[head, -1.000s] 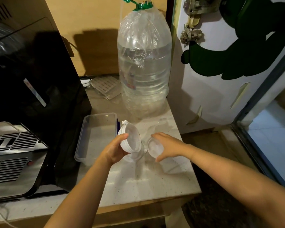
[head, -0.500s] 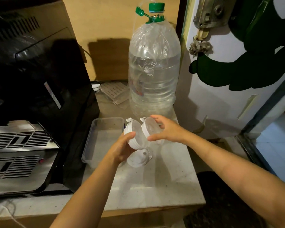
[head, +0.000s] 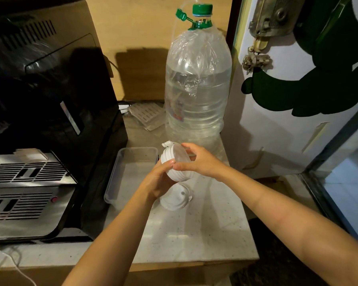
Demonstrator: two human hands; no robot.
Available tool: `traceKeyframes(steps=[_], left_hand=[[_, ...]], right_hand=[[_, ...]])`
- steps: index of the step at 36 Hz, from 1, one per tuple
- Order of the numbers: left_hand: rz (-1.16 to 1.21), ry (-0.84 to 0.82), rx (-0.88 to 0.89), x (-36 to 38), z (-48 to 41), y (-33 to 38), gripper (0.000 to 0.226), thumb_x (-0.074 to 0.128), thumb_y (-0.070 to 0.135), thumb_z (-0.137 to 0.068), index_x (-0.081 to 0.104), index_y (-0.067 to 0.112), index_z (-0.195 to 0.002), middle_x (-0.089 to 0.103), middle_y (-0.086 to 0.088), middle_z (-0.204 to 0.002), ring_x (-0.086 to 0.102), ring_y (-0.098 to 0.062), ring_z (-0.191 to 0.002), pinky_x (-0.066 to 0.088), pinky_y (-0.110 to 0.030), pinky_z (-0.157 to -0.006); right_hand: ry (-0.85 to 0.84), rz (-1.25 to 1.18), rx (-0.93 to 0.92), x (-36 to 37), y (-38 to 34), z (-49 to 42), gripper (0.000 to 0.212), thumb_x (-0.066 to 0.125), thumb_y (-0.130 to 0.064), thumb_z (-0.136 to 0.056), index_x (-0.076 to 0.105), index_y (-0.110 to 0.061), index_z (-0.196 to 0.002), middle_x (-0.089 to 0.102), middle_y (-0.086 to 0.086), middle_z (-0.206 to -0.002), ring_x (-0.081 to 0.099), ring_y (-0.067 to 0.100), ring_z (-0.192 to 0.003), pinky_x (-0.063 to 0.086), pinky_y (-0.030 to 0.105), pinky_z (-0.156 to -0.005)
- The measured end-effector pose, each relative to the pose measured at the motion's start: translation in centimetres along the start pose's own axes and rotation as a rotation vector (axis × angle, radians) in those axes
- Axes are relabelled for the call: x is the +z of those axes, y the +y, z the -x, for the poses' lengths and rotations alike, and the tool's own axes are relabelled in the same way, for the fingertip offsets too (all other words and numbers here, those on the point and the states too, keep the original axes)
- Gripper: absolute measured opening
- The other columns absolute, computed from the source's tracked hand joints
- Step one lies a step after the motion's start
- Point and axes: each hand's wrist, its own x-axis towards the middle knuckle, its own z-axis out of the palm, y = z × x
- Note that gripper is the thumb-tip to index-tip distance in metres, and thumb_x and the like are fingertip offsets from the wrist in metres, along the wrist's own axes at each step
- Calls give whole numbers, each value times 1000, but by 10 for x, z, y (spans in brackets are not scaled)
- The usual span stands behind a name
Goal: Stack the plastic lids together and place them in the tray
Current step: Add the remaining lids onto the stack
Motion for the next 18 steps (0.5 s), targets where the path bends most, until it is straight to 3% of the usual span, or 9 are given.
traceKeyframes(steps=[10,18], left_hand=[[-6,29,-17,-7,-4,0,87,83,54,-39,54,16,-112,74,2,-91,69,-14,-85,57,-29,-68],[-40,115,-21,-16,-5,0,81,79,50,-46,55,15,-115,73,1,-94,67,-19,-88,56,-30,-66]], right_hand=[[-50,48,1,7,0,-7,81,70,-45,-74,34,-16,-141,45,4,-143,45,22,-129,41,40,-106],[-112,84,20,10,-3,-14,77,64,-43,-81,28,-14,-144,40,6,-147,42,21,-132,40,35,-107]])
